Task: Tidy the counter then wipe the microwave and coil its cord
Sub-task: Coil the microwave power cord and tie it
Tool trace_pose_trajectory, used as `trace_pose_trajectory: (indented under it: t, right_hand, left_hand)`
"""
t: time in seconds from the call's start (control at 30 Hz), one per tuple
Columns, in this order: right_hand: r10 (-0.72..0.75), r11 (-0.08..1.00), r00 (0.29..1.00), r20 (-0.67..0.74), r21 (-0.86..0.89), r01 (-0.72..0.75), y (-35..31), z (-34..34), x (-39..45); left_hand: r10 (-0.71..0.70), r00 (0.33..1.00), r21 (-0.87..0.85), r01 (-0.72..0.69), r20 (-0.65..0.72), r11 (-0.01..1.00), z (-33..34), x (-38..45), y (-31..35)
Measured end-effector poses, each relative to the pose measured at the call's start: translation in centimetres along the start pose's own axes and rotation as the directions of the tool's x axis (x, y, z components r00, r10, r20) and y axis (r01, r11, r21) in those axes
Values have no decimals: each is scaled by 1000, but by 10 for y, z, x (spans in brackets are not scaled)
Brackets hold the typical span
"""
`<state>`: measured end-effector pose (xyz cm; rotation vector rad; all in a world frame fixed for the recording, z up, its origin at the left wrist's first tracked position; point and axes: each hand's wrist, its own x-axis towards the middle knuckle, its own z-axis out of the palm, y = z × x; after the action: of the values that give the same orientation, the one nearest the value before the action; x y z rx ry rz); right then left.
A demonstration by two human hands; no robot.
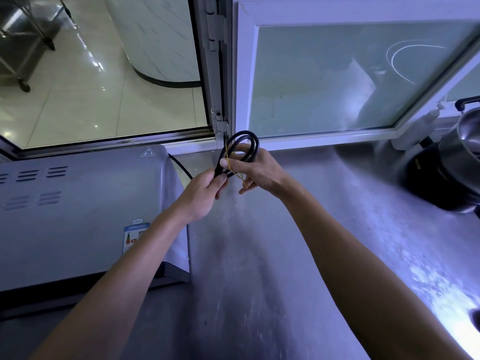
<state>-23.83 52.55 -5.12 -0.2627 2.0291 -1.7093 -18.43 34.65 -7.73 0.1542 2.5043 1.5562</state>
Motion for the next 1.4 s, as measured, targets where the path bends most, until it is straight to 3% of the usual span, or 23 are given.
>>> trace_pose_trajectory:
  t: [0.5, 0.9, 1.23, 1.4]
  right_hand:
    - [35, 965, 991, 128, -263, 0, 5, -12, -11]
    - [116, 914, 991, 72, -399, -79, 35, -11, -22]
    - [71, 983, 991, 110, -178, -50, 24, -6, -44]
    - [-62, 998, 989, 134, -3, 63, 27, -3, -57]
  left_hand:
    - [9, 1000, 5, -8, -29, 1000, -2, 2, -2]
    - [-4, 999, -61, 1, -48, 998, -1, 7, -17]
    - [-70, 993, -224, 48, -91, 973, -1, 11, -20]
    - [-107, 990, -258, 81, -89, 963, -1, 10, -16]
